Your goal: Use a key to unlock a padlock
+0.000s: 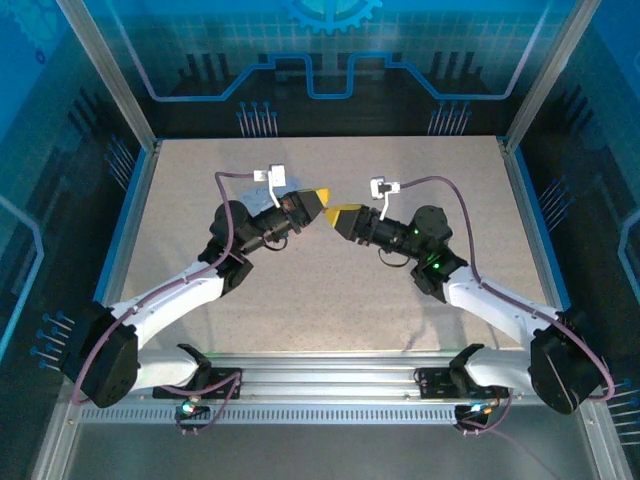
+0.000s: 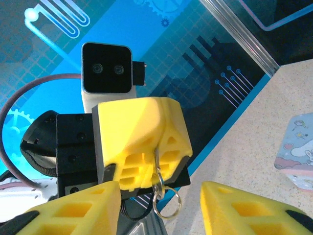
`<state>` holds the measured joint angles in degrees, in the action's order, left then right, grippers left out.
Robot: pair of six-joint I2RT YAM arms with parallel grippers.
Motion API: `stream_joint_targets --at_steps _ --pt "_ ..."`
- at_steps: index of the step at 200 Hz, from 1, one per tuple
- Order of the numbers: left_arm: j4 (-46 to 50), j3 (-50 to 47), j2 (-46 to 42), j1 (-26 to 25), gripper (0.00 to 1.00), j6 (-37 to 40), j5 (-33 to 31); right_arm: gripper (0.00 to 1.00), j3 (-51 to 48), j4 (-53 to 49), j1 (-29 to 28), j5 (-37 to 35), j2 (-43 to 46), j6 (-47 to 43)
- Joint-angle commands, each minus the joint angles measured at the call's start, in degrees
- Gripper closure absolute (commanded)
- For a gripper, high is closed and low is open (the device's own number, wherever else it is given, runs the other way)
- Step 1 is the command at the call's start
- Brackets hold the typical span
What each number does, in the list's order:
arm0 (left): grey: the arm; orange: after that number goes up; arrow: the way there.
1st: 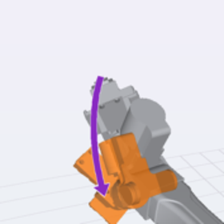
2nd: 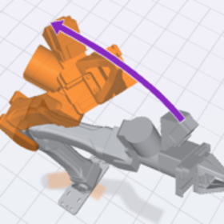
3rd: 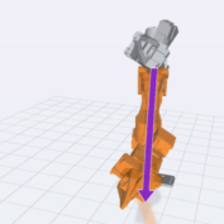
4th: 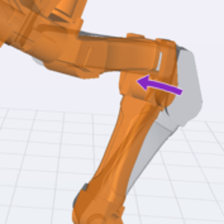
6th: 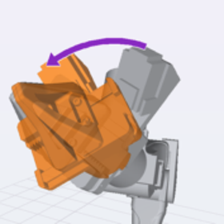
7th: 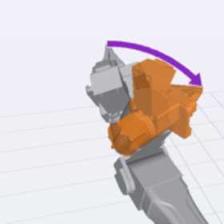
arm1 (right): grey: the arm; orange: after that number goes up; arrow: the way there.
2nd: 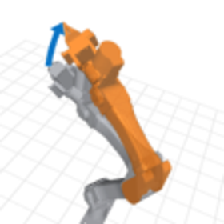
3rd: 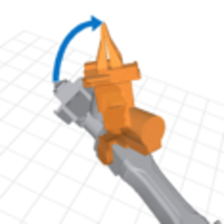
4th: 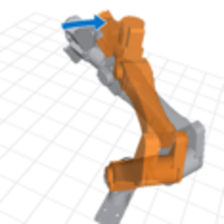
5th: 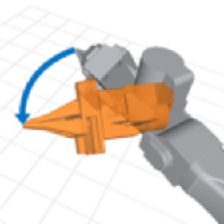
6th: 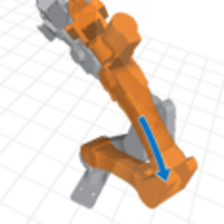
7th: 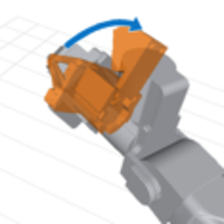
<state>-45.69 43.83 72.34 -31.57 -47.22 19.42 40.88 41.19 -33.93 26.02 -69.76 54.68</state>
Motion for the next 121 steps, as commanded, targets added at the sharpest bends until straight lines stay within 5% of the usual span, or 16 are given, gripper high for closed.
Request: stream_joint_targets --at_steps 1,121 --pt "-2.6 -0.7 0.0 -0.3 1.00 -0.7 0.9 0.57 1.7 0.8 -0.7 -0.1 -0.6 0.3" --pt "-3.0 -1.4 -0.3 -0.3 1.00 -1.2 0.5 0.83 2.9 0.0 -1.4 -1.1 -2.5 1.0"
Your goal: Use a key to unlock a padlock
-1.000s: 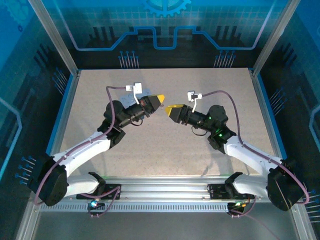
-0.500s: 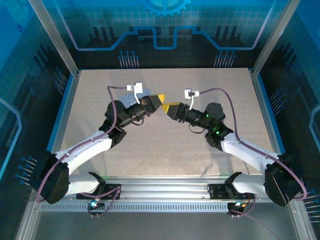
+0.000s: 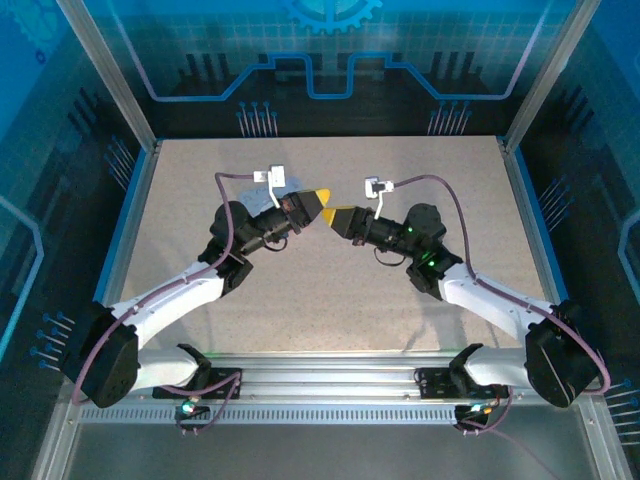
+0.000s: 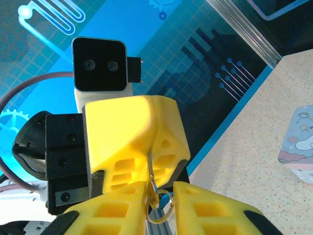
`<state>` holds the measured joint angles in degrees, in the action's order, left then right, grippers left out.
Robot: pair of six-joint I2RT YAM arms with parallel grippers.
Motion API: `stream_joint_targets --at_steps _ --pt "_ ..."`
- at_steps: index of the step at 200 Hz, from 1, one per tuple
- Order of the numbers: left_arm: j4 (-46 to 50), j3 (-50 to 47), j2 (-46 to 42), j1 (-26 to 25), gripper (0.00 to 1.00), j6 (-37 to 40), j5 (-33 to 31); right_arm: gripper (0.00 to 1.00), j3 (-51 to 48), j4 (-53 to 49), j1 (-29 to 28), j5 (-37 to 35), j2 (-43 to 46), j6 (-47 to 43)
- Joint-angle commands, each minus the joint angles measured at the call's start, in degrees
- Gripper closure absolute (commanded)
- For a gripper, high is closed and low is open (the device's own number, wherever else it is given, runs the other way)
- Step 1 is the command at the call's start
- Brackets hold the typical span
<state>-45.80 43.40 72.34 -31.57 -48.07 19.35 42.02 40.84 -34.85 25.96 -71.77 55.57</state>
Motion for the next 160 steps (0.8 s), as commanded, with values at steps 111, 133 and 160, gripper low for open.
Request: stream_joint_targets --at_steps 111,133,160 --pt "-3.0 -1.6 -1.0 -0.3 1.00 0.0 -1.0 0.90 0.1 -2.8 0.0 -1.1 1.1 -0.1" --pt "-3.0 -1.7 -0.9 -0.3 1.00 0.0 -1.1 0.89 0.1 -2.5 -0.2 -0.7 0.6 0.2" --pt "-3.0 -1.9 -1.1 -0.3 1.00 0.0 -1.3 0.87 0.0 -2.3 -0.3 -0.6 0.4 0.1"
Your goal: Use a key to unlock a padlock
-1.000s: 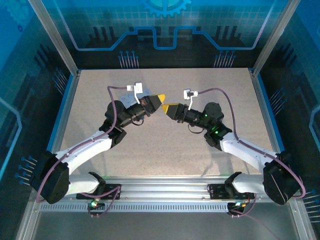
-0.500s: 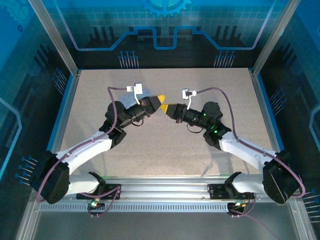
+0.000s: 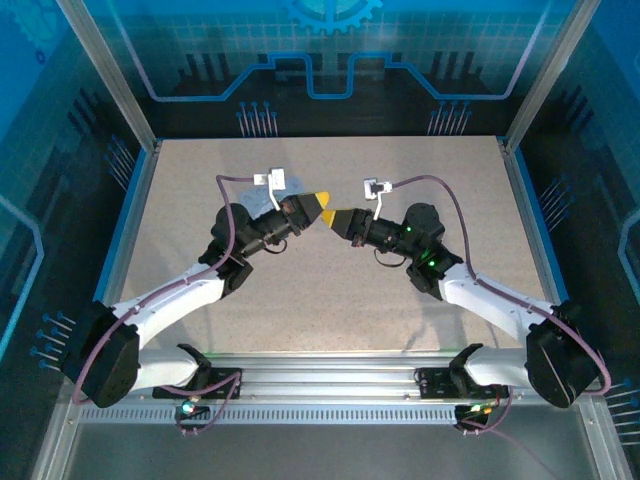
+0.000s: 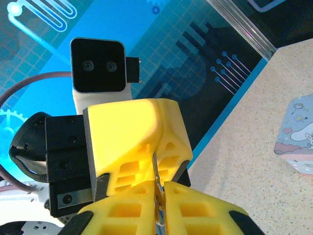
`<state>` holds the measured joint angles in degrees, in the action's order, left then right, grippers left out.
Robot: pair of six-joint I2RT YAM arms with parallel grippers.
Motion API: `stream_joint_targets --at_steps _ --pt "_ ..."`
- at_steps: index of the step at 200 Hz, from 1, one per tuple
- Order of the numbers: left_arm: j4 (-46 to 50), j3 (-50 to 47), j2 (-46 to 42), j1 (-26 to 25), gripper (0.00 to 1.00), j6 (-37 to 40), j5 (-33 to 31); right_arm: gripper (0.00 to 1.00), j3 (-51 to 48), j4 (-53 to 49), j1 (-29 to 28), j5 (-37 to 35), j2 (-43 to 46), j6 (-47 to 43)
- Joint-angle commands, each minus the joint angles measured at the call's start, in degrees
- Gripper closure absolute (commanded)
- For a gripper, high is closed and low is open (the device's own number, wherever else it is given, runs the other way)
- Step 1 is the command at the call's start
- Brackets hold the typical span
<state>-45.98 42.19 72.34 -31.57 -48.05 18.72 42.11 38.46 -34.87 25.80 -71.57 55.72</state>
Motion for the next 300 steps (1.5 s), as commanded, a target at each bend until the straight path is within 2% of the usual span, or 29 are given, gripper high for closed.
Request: stream_joint_targets --at_steps 1,82,119,150,155,165,174,209,238,269,300 --pt "-2.8 -0.6 -1.1 -0.3 1.00 0.0 -0.7 0.87 -0.1 0.0 -0.3 -0.5 0.3 0.0" --pt "-2.0 -0.9 -1.7 -0.2 1.00 0.6 -1.7 0.88 -0.5 -0.6 -0.5 -0.9 0.3 -0.2" --pt "-1.2 -0.7 -2.3 -0.2 1.00 1.1 -1.8 1.00 -0.5 -0.7 -0.5 -0.9 0.2 -0.3" --pt "0.3 -0.7 -3.2 -0.2 1.00 2.3 -2.5 1.00 -0.4 -2.8 -0.5 -1.8 1.1 -1.5" --pt "0.6 -0.6 -3.3 -0.2 0.94 2.5 -2.5 1.00 -0.4 -3.3 -0.5 -1.9 1.3 -1.8" --pt "1.4 -0.6 -3.6 -0.1 0.71 2.9 -2.9 1.00 -0.1 -4.9 -0.4 -2.1 1.8 -2.7" --pt "2.5 -0.6 -3.9 0.0 0.63 3.6 -3.1 1.00 0.1 -7.1 -0.4 -2.5 2.4 -3.9" --pt "13.0 1.1 -5.6 3.8 0.55 5.0 -3.5 1.00 1.5 -20.9 -0.1 -6.3 7.2 -11.8" --pt "29.4 5.7 -4.4 7.9 0.47 10.1 -4.9 1.00 3.6 -37.3 0.0 -12.1 11.1 -18.8" --pt "47.0 14.3 2.9 10.1 0.28 20.4 -8.5 1.00 5.0 -47.4 0.0 -17.1 14.1 -22.9" --pt "59.1 25.1 14.7 10.7 0.20 28.4 -13.6 1.00 5.8 -53.5 0.2 -21.0 15.4 -24.4"
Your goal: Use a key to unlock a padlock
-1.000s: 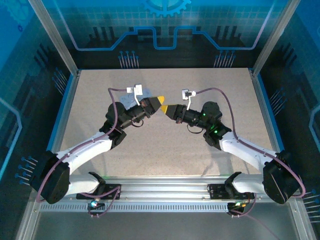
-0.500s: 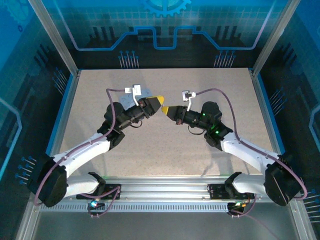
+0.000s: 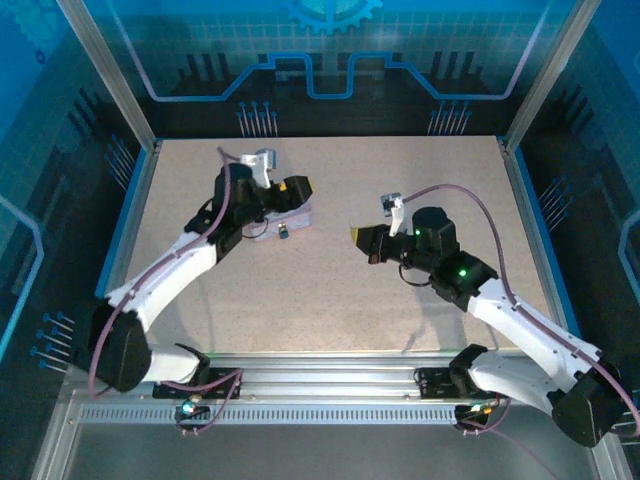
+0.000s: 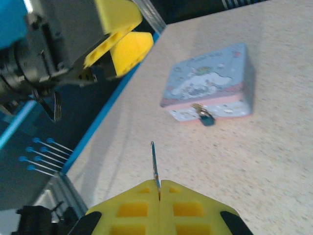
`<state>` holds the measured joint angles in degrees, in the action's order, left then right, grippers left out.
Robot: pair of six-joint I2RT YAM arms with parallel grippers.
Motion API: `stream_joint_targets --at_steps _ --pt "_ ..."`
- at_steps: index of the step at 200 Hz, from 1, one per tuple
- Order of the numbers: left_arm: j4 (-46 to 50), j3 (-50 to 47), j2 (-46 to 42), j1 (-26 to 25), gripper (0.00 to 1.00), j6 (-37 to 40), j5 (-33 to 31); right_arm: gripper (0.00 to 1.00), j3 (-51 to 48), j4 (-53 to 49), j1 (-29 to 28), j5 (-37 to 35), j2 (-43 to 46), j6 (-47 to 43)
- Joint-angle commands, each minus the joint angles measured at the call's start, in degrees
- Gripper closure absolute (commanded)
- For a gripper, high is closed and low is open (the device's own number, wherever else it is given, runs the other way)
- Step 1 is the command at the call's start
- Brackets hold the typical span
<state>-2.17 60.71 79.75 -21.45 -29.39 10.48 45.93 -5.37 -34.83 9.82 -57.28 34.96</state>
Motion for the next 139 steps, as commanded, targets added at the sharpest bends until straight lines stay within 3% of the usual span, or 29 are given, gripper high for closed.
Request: stream_joint_targets --at_steps 1,60,139 --pt "15.5 6.9 7.6 0.6 0.20 9.9 -5.4 1.00 2.0 -9.7 0.2 -5.1 1.1 -3.7" --pt "22.4 21.5 26.3 2.2 0.18 13.1 -10.8 1.00 1.8 -13.1 0.3 -6.7 2.8 -3.7" --pt "27.7 27.8 35.3 2.1 0.17 13.8 -8.4 1.00 0.8 -16.0 1.2 -8.6 5.4 -4.1"
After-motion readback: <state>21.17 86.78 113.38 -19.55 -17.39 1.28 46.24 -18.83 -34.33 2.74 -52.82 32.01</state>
